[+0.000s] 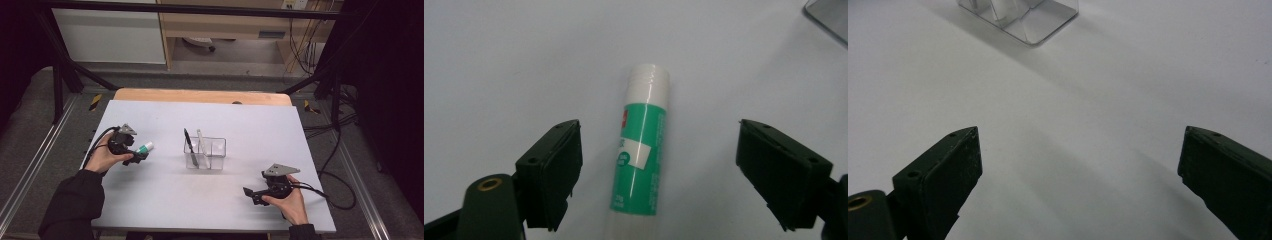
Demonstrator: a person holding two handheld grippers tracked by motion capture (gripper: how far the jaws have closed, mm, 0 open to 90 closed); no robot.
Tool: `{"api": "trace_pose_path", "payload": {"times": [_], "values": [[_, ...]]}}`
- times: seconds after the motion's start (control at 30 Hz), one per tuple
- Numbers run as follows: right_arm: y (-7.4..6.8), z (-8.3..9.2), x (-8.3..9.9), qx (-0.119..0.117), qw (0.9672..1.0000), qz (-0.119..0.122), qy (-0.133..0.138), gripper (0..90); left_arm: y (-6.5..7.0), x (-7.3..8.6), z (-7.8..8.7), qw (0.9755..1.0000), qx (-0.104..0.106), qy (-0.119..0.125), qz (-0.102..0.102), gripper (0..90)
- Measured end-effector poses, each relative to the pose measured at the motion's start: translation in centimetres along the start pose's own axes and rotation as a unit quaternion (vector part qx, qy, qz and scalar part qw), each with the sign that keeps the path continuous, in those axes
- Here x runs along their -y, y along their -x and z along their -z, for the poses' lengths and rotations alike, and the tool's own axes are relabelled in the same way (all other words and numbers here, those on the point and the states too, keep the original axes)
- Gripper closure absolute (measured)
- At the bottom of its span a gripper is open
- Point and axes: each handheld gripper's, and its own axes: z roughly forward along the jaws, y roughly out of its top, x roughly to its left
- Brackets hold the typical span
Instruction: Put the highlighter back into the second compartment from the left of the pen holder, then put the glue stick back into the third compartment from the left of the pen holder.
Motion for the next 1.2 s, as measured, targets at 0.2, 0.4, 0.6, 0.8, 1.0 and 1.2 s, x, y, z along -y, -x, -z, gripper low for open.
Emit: {"api": "trace_pose_path", "payload": {"times": [0.2,0.4,0.6,0.8,1.0,1.2], "values": [[0.0,0.0,0.0,-0.002,1.0000,-0.003,-0.001,4.6,-0.3,-0.5,-0.6,0.9999,0.001,-0.010,-0.003,20.5],[0.0,0.0,0.1,-0.002,1.0000,-0.001,-0.004,4.6,-0.7,-0.5,-1.3,0.9998,-0.005,-0.021,-0.002,25.3],[0.0,-0.1,0.1,-0.003,1.0000,-0.002,-0.006,4.8,-0.9,-0.5,-1.7,0.9997,-0.013,-0.018,-0.007,33.0],[0.0,-0.1,0.1,-0.004,0.9999,-0.002,-0.009,4.8,-0.9,-0.7,-2.1,0.9996,-0.017,-0.020,-0.008,43.2],[0.0,-0.1,0.2,-0.005,1.0000,-0.001,-0.006,4.8,-1.0,-0.9,-2.3,0.9993,-0.015,-0.031,-0.013,50.1],[0.0,-0.1,0.2,-0.007,0.9999,0.000,-0.007,4.9,-0.9,-1.4,-2.6,0.9987,-0.007,-0.046,-0.021,54.6]]}}
